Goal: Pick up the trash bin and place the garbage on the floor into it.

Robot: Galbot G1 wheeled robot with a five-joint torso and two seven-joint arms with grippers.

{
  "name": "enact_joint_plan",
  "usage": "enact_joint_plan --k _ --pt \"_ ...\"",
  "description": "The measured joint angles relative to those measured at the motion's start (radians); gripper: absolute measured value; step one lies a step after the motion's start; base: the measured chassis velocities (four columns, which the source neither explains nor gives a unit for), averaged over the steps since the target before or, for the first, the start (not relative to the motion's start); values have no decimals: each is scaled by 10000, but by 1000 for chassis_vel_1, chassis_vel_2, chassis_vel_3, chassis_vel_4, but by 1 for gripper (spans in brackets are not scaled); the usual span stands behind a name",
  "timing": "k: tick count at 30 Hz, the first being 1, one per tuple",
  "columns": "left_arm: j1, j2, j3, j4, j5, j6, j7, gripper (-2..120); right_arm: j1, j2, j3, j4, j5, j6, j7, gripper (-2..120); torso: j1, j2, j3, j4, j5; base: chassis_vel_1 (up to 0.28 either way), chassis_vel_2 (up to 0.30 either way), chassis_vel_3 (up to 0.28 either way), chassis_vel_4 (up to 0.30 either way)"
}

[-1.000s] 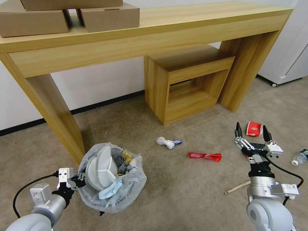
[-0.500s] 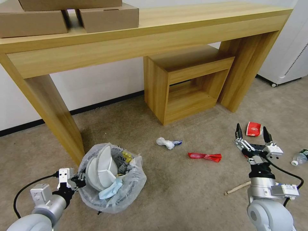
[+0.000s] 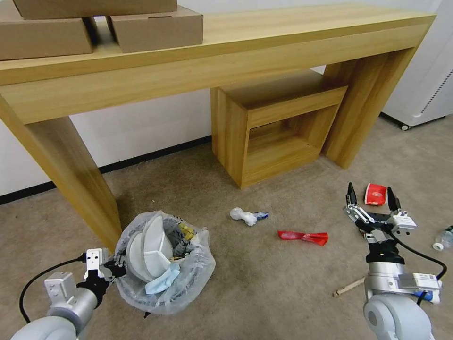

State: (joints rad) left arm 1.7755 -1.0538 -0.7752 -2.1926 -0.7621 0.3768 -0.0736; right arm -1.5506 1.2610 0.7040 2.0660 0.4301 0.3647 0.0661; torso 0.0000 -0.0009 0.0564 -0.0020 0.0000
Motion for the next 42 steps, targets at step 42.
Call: enact_joint_plan --k 42 --pt "-221 2 160 184 38 8 -7 0 210 -19 -141 -334 -7 282 -131 100 0 0 1 0 0 -63 62 64 -61"
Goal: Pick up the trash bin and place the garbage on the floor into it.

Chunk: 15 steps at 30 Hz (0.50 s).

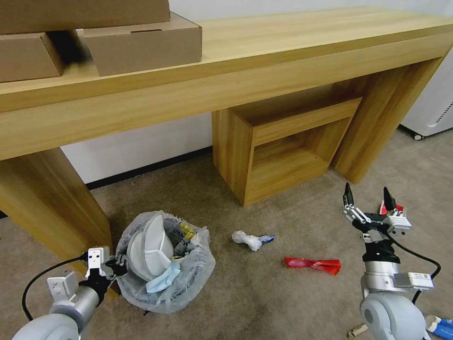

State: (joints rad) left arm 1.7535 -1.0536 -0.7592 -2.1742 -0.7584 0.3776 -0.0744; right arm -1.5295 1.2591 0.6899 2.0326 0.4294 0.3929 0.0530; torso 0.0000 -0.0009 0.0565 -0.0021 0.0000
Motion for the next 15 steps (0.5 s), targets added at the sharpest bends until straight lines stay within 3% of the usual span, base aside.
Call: enact_joint_plan --k 15 --pt "-4 -69 41 76 57 -25 38 0 -92 12 38 -64 -29 70 -17 100 0 0 -1 0 0 0 0 0 0"
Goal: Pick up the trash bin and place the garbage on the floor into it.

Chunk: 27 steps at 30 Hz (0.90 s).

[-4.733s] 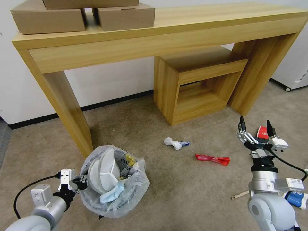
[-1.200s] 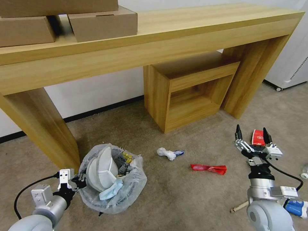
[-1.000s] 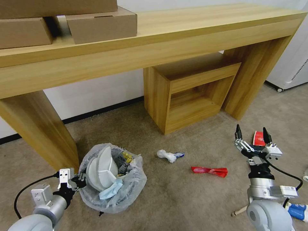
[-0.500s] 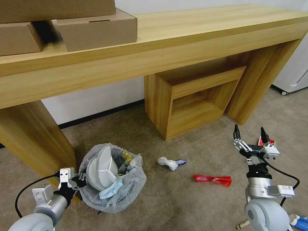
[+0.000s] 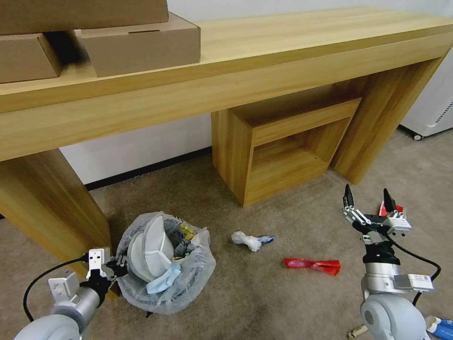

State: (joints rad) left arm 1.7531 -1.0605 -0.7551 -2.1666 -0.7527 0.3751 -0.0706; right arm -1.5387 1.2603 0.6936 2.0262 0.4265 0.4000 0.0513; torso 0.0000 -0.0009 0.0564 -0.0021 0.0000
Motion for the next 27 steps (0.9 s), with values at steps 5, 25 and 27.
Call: enact_joint_plan --k 5,25,27 --pt "3 -42 15 19 47 -23 21 0 4 -22 20 -51 -3 35 0 100 0 0 0 0 0 -28 37 36 -30" --pt "-37 -113 30 42 77 -33 25 0 370 -1010 -543 -20 697 -1827 1221 100 0 -1 0 0 0 -27 24 29 -24" --pt "-69 -124 32 43 76 -30 17 0 456 -1319 -639 25 1042 -2362 1477 100 0 -1 0 0 -1 0 0 0 0"
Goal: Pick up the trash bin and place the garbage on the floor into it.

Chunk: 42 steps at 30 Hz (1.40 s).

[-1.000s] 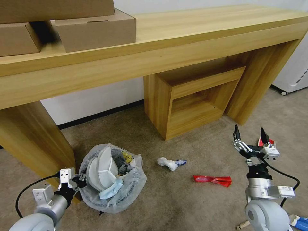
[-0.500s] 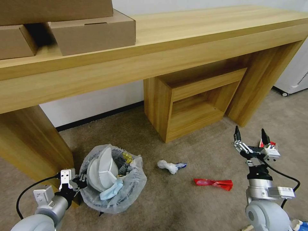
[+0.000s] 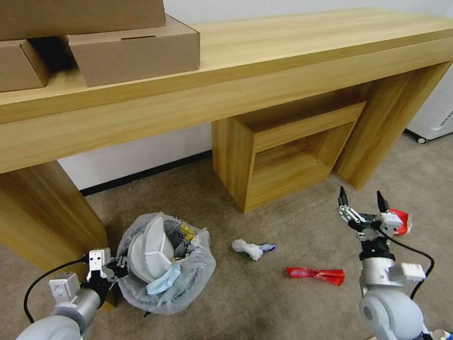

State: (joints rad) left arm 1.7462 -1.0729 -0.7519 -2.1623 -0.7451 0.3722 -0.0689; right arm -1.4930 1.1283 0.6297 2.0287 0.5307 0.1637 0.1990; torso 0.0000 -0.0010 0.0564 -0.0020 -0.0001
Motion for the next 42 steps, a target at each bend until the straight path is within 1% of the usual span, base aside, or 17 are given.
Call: enact_joint_plan --k 6,11,13,15,17,19,22,23,26,27,29,30,33,37,38,40,42 --pt "-61 -38 2 -3 -13 27 -21 0 420 -831 -418 -155 1000 -1458 791 100 0 0 0 -1 1 0 0 0 0" --pt "-89 -70 2 -3 -12 40 -33 0 671 -1114 -689 -294 1608 -2056 1270 100 0 0 1 -1 3 0 0 0 0" --pt "-103 -101 4 -1 -6 44 -44 0 1085 -1414 -1104 -493 2660 -2898 1953 100 0 0 0 0 2 0 0 0 0" --pt "-105 -108 5 -1 -4 45 -46 0 1162 -1460 -1174 -533 2845 -3060 2084 100 0 0 1 0 2 0 0 0 0" --pt "-107 -173 11 0 43 50 -53 0 1787 -1731 -1755 -845 4072 -4146 2944 100 0 0 1 3 4 0 0 0 0" --pt "-106 -179 11 0 47 49 -55 0 1857 -1761 -1826 -881 4177 -4259 3025 100 0 0 1 2 4 0 0 0 0" --pt "-69 -293 0 0 126 51 -61 0 3172 -2226 -3152 -1418 5113 -5647 3698 100 0 0 0 1 0 0 0 0 0" --pt "-69 -293 0 0 126 51 -61 0 3172 -2226 -3152 -1418 5113 -5647 3698 100 0 0 0 1 0 0 0 0 0" --pt "-3 -513 -55 61 287 0 -62 0 5283 -2845 -6032 -2418 5604 -6709 3630 100 1 0 2 2 2 0 0 0 0" --pt "-3 -513 -55 61 287 0 -62 0 5283 -2845 -6032 -2418 5604 -6709 3630 100 1 0 2 2 2 0 0 0 0" --pt "16 -645 -79 101 365 -41 -59 0 6665 -3390 -8234 -3277 5137 -6666 2517 100 0 0 1 2 2 0 0 0 0" --pt "16 -645 -79 101 365 -41 -59 0 6665 -3390 -8234 -3277 5137 -6666 2517 100 0 0 1 2 2 0 0 0 0" --pt "-13 -838 -76 206 474 -111 -46 0 8157 -3645 -10286 -4341 4210 -5899 1033 100 0 0 1 0 2 0 0 0 0" --pt "-116 -964 -67 360 542 -157 -36 0 9060 -3637 -11929 -4965 3347 -5241 3 100 0 0 1 2 2 0 0 0 0" --pt "-116 -964 -67 360 542 -157 -36 0 9060 -3637 -11929 -4965 3347 -5241 3 100 0 0 1 2 2 0 0 0 0" --pt "-258 -1069 -41 463 555 -188 -33 0 9602 -3730 -13286 -5414 2411 -4287 -944 100 1 0 1 -1 1 0 0 0 0" --pt "-274 -1100 -41 507 567 -223 -27 0 9721 -3701 -13570 -5571 2194 -4064 -1103 100 1 0 0 -2 2 0 0 0 0"
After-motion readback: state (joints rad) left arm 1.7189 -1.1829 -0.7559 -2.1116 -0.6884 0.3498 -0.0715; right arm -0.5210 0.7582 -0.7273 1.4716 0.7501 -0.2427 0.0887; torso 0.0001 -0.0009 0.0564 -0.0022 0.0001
